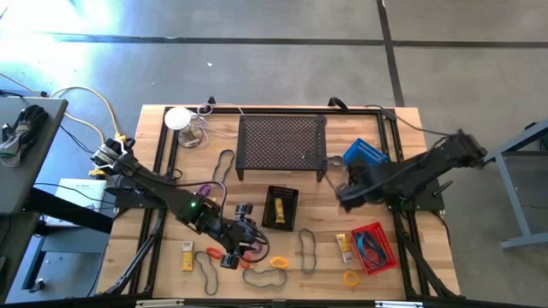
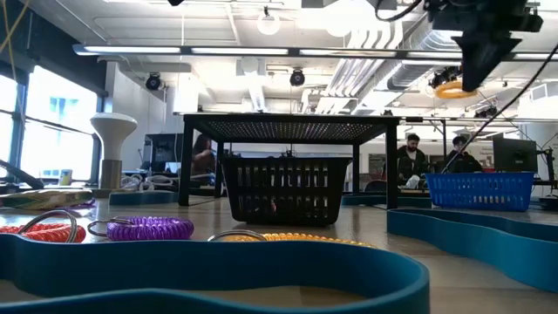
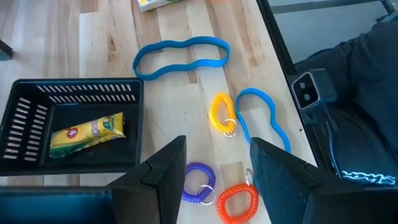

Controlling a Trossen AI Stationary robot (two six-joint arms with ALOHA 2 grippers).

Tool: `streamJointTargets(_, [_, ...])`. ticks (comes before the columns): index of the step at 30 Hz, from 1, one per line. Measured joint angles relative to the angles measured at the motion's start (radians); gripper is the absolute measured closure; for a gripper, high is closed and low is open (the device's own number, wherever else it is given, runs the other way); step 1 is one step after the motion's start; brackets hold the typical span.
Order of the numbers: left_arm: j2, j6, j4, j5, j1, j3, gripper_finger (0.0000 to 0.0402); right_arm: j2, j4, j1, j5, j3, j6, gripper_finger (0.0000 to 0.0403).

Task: Pick & Place Office Desk Supplies
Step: Put the yellow spring keychain into the blue bin

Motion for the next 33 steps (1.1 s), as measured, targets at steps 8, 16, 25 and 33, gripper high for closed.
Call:
streamJointTargets(8, [0.000, 0.000, -0.034, 0.001, -0.040, 0.000, 0.0228, -0.151, 0.042, -0.294, -0.025, -0.154, -0.080, 0.0398])
streamJointTargets(16, [0.000, 0.004, -0.033, 0.001, -0.053, -0.001, 0.0228, -0.186, 0.249, -0.461, -0.130, -0.365, -0.230, 0.0398])
streamJointTargets(25, [0.000, 0.004, -0.031, 0.000, -0.050, 0.000, 0.0228, -0.179, 0.400, -0.602, -0.195, -0.438, -0.329, 0.0398])
streamJointTargets(33, [0.000, 0.005, -0.031, 0.000, -0.051, -0.001, 0.0228, -0.179, 0.402, -0.672, -0.248, -0.438, -0.317, 0.0398])
